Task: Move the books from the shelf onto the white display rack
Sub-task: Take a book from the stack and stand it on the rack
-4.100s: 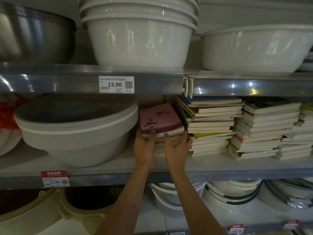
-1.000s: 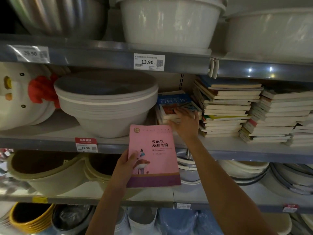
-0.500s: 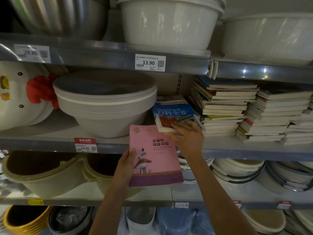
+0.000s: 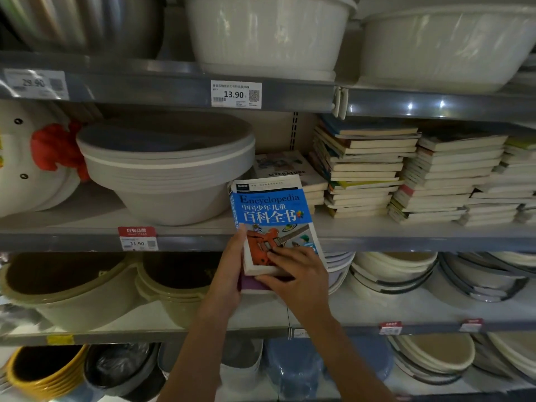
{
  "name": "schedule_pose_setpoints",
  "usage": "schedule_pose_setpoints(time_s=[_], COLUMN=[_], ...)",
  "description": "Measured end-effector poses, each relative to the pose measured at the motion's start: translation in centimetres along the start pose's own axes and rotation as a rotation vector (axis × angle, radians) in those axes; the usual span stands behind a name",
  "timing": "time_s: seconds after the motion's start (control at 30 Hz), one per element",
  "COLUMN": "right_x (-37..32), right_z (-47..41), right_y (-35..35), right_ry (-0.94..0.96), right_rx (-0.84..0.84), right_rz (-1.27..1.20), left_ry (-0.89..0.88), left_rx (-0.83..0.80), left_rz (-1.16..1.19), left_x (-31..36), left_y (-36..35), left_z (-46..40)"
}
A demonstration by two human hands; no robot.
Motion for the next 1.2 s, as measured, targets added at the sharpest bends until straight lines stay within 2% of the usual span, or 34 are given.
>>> schedule_pose_setpoints(time_s=[0.17, 0.23, 0.33, 0.4, 0.5, 0.6, 0.9, 1.2], right_x=[0.9, 1.4, 2.7, 3.5, 4.2, 4.2, 4.8, 7.0], right_z=[-0.1, -0.2, -1.0, -1.4, -0.3, 1.4, 4.7, 9.1], right_y=[0.5, 1.3, 3.0, 4.0, 4.4, 4.6, 8.8, 17.6], right_ry=[-0.084, -0.179, -0.417, -0.586, -0.937, -1.121, -1.124, -1.114], right_rx=[-0.269, -0.288, -0.177, -0.174, -0.267, -0.257, -0.04, 0.248], right_rz=[-0.119, -0.163, -0.184, -0.209, -0.528, -0.732, -0.82, -0.737], left_ry=[0.018, 0.014, -0.005, -0.024, -0.028, -0.035, 0.03, 0.114], left_rx=[0.032, 0.012, 0.005, -0.042, -0.109, -0.123, -0.279, -0.475], left_rz=[0.046, 0.072, 0.068, 0.067, 0.071, 0.037, 0.06, -0.353], left_x=[-0.6, -1.0, -1.3, -1.4, -1.5, -1.5, -1.7, -5.7], left_y=[0.0, 0.1, 0.4, 0.4, 0.4, 0.2, -3.8, -12.7], left_z=[-0.3, -0.3, 0.3, 1.1, 2.5, 3.1, 4.2, 4.8])
Point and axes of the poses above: each hand's wrist, its own z-axis away from the middle knuckle, its own y-axis out of the back of the hand, x = y × z, the point moved 5 cm from there along -z, towards the middle knuckle, and after that the axes turned 3 degrees about x, right-handed, at the moved point
